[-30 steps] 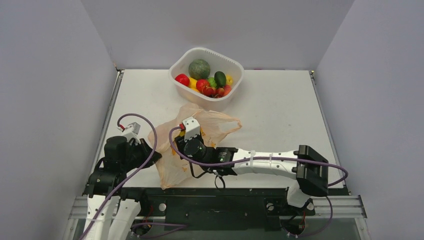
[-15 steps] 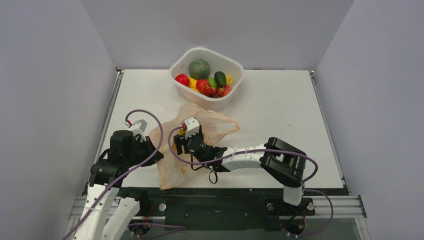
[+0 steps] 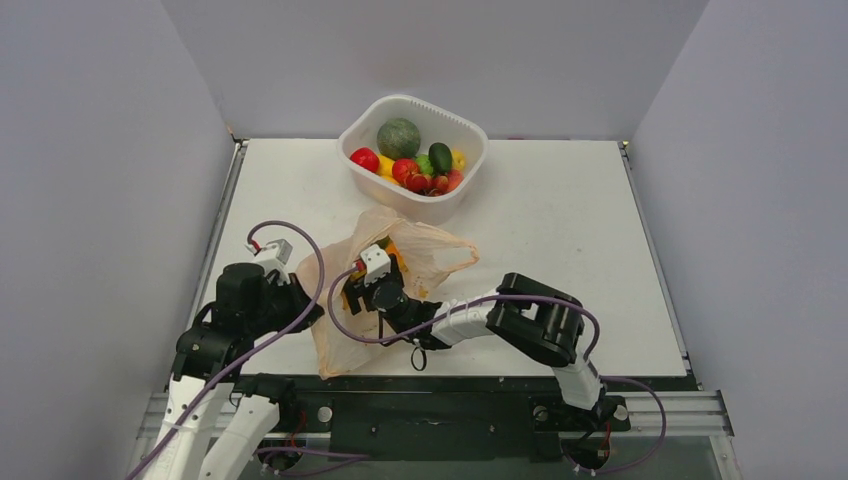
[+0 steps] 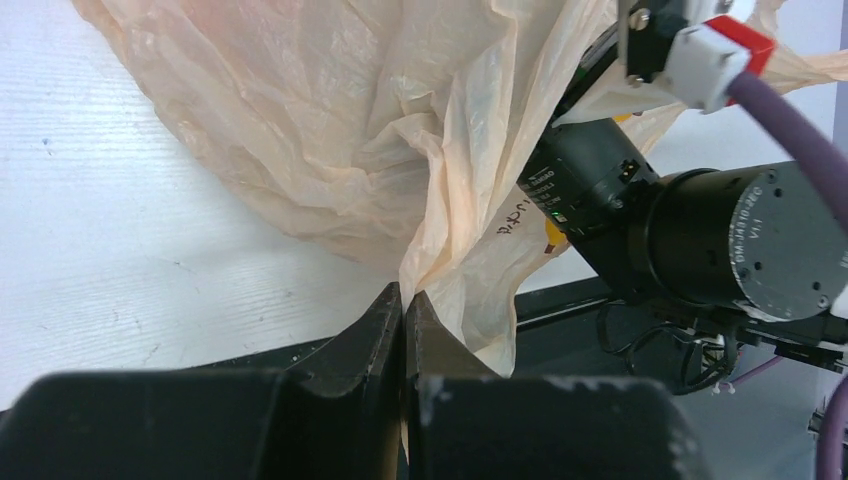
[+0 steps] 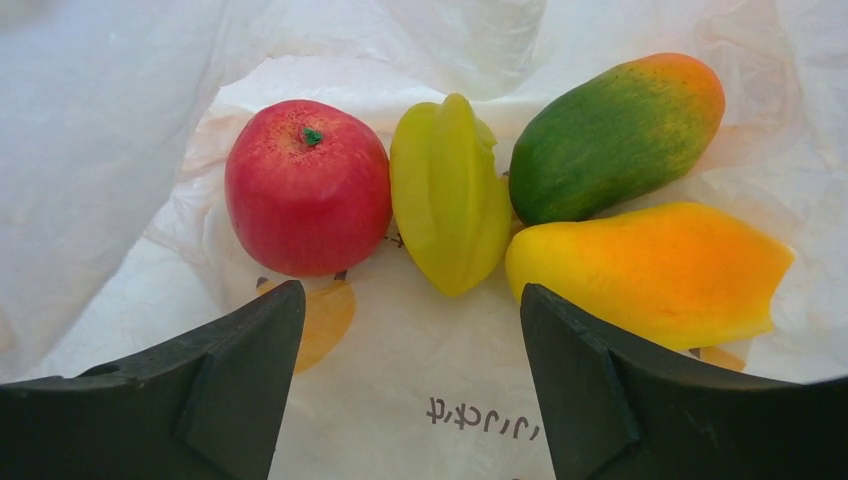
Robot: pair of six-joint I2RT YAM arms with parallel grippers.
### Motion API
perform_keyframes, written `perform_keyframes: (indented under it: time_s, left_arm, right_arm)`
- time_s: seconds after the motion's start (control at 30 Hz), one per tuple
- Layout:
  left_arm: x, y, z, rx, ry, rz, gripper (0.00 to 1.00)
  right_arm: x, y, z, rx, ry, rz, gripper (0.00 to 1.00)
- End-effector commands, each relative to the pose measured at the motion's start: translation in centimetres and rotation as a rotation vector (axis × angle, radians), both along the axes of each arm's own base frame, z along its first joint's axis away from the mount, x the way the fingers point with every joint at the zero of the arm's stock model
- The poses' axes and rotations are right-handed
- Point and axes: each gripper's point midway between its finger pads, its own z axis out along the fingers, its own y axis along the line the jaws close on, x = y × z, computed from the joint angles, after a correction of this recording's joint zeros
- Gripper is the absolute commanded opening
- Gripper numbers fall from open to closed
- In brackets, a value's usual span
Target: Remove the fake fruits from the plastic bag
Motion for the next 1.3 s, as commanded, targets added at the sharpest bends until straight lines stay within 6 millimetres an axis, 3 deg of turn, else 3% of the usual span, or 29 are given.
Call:
perform_keyframes:
  time_s: [0.0, 0.3, 0.53, 0.73, 0.93, 1.1, 1.27]
  left_arm:
    - [0.6, 0.1, 2.1, -0.009, -0.097, 0.002, 0.00]
    - [1.0, -0.2, 2.6, -0.016, -0.108, -0.004, 0.00]
    - [1.0, -0.8, 2.0, -0.016, -0.085, -0.052, 0.00]
    - [0.9, -1.0, 2.0, -0.026, -0.097, -0.070, 0.00]
    - [1.2, -0.8, 1.3, -0.021, -0.065, -0.055, 0.00]
    - [1.0, -0.8, 1.4, -0.025, -0.072, -0.054, 0.00]
    - [1.0, -0.7, 1.7, -0.031, -0.086, -0.052, 0.00]
  right_arm:
    - [1.5, 1.6, 2.4, 0.045, -0.093, 0.007, 0.76]
    - [3.8, 2.2, 1.3, -0.105, -0.191, -0.021, 0.77]
    - [5.3, 3.3, -1.0, -0.238, -0.222, -0.014, 0.69]
    - [7.3, 3.5, -2.5, -0.234, -0.208, -0.036, 0.69]
    - [8.8, 4.2, -2.4, -0.187, -0.187, -0.082, 0.56]
    - [9.1, 4.8, -1.7, -0.150, -0.176, -0.094, 0.34]
    - [8.0, 5.7, -0.4, -0.149, -0.192, -0.040, 0.13]
